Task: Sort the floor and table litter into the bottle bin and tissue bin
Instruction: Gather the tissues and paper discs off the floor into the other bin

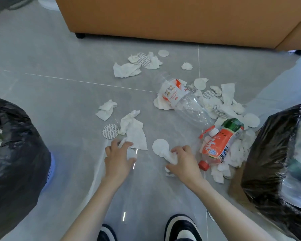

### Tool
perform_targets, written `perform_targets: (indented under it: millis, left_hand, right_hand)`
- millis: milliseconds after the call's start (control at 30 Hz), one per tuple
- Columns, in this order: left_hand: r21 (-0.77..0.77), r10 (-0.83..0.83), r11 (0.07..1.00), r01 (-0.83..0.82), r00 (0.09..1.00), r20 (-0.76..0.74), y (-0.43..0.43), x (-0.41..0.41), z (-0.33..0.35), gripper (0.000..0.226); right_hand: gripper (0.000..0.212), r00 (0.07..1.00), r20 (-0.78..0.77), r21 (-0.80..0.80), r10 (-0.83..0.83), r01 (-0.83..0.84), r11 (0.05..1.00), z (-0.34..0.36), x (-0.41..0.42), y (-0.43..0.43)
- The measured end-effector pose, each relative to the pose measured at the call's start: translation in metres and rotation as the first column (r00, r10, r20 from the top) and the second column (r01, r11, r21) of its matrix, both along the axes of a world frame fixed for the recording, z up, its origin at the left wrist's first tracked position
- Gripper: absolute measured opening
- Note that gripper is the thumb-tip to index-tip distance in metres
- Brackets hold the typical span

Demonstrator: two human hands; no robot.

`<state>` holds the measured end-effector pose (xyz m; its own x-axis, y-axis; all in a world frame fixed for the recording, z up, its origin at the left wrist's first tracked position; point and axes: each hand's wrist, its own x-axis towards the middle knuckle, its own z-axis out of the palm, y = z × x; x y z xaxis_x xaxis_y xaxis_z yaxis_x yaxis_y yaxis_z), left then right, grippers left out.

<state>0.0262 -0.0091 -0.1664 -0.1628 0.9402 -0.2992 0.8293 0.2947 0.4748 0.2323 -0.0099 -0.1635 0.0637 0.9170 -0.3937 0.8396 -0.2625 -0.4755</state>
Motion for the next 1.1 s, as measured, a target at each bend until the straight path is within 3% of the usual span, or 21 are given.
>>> perform_targets:
  millis: [167,300,400,500,567,700,900,1100]
  left_hand:
    - [0.038,0.081,0.996,-0.085,0.991,0.105,-0.003,-0.001,-0.004,0.039]
    - [0.008,0.160,0.986,-0.164,0.973,0.164,-0.004,-0.007,-0.005,0.038]
    - [-0.020,0.204,0.979,-0.204,0.955,0.214,-0.006,-0.010,-0.007,0.036]
    - [-0.037,0.212,0.977,-0.210,0.940,0.267,-0.009,-0.007,-0.006,0.031]
    - [-0.041,0.196,0.980,-0.193,0.937,0.290,-0.011,-0.006,-0.002,0.030]
    - [-0.021,0.082,0.997,-0.080,0.957,0.280,-0.009,-0.010,0.007,0.022]
    - [-0.172,-0.068,0.977,0.122,0.956,0.286,-0.001,-0.022,0.032,0.023]
    - [-0.261,-0.234,0.922,0.285,0.949,0.210,0.011,-0.031,0.082,0.048]
  right_hand:
    - [0.009,0.997,-0.080,0.046,-0.005,0.009,0.999,-0.001,-0.001,-0.007]
    - [0.007,0.990,-0.128,0.046,-0.057,0.063,0.997,0.014,0.003,-0.002]
    - [0.006,0.956,-0.266,0.135,-0.121,0.161,0.978,0.033,0.000,0.011]
    - [0.009,0.939,-0.335,0.158,-0.078,0.137,0.978,0.039,-0.014,0.033]
    - [0.015,0.966,-0.256,0.153,0.017,0.023,0.988,0.030,-0.025,0.044]
    - [0.055,0.976,-0.080,-0.032,0.205,-0.208,0.978,0.009,-0.034,0.051]
    - [0.053,0.968,0.016,-0.101,0.250,-0.247,0.964,0.008,-0.036,0.051]
    - [0.063,0.976,0.034,-0.161,0.214,-0.206,0.965,0.011,-0.034,0.055]
